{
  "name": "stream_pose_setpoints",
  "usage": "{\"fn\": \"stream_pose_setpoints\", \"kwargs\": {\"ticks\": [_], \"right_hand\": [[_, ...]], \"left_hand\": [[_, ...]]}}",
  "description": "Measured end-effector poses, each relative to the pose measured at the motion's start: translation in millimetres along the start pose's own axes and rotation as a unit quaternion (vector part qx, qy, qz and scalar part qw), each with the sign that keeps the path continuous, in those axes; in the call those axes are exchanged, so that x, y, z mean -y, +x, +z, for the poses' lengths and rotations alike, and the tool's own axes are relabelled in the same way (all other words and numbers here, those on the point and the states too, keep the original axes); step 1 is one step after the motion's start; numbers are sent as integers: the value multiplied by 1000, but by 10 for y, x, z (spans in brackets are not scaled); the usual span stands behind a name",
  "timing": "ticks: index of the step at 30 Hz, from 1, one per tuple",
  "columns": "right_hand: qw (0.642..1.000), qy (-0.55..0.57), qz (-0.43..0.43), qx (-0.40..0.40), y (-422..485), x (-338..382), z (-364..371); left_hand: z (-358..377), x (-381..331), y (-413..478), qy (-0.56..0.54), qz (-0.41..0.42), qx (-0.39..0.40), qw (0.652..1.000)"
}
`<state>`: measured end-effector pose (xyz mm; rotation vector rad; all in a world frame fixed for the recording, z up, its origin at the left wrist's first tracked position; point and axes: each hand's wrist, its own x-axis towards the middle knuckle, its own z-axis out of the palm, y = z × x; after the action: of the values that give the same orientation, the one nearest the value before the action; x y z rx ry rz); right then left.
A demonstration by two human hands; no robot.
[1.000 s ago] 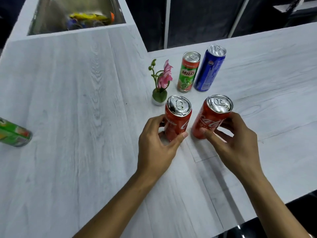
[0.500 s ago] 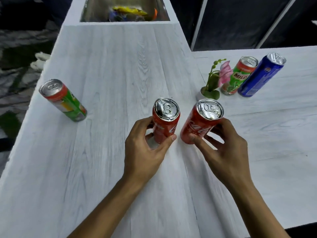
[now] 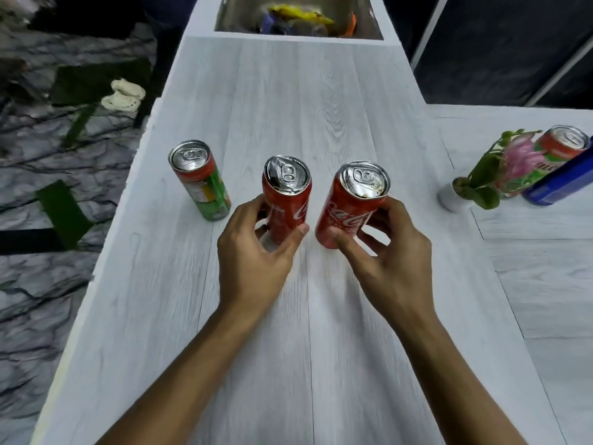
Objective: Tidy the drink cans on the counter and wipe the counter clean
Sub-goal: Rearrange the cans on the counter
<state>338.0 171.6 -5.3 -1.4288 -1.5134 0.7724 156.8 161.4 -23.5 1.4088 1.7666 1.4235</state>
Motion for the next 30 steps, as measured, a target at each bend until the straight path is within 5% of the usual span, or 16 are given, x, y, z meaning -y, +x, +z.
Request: {"fn": "stream_pose_setpoints", "kwargs": {"ticks": [30], "right_hand": [[1000, -23, 10, -15, 486, 13, 697]], "left_hand": [[121, 128, 373, 49, -46, -82, 994]]}}
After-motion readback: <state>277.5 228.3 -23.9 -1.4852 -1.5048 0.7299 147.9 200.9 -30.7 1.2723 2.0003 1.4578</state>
